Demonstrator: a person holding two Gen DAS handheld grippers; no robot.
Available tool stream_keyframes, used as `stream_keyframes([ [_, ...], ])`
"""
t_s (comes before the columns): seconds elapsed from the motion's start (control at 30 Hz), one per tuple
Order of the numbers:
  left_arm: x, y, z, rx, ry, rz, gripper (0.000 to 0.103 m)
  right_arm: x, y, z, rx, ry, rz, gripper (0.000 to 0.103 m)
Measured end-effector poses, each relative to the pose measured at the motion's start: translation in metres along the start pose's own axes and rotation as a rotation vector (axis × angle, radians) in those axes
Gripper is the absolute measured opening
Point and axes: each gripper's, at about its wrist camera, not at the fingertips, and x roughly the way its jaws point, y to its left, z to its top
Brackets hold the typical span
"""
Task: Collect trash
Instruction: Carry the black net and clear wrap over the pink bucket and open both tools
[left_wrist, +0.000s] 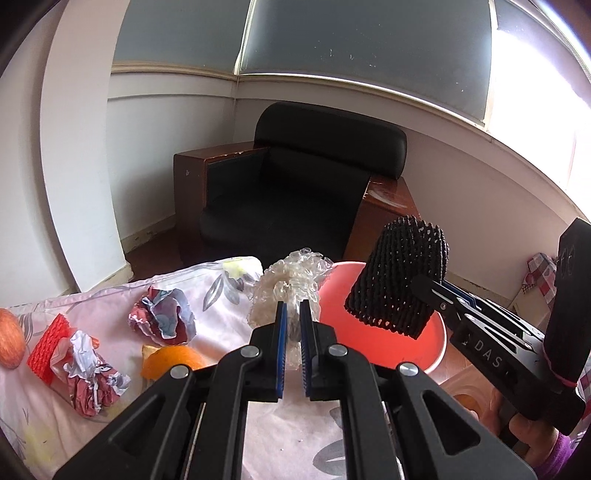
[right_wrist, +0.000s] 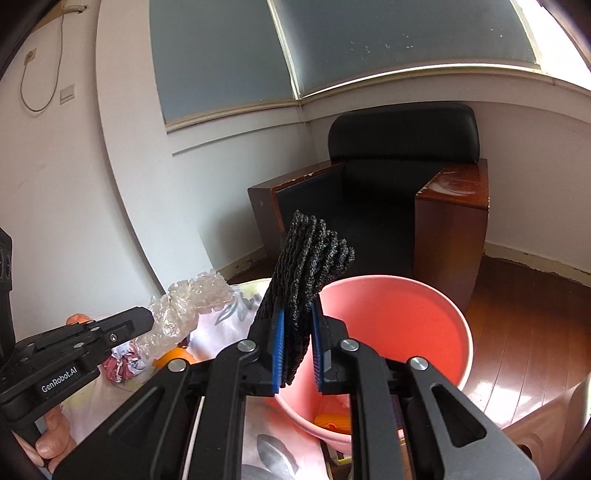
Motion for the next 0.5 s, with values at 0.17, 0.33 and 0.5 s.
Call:
stream_keyframes([
  [0.17, 0.018, -0.015, 0.003, 0.030, 0.025, -0.021, 0.006, 0.006, -0.021, -0.005, 0.034, 0.020, -0.026, 0.013],
  [0.33, 0.037, -0.024, 0.002, 0.048, 0.055, -0.033, 0.006, 0.013, -0.034, -0.009, 0.055, 0.039, -0.045, 0.013],
  [0.5, 0.054, -0.031, 0.000, 0.062, 0.087, -0.040, 0.006, 0.021, -0.042, -0.014, 0.065, 0.058, -0.059, 0.013],
])
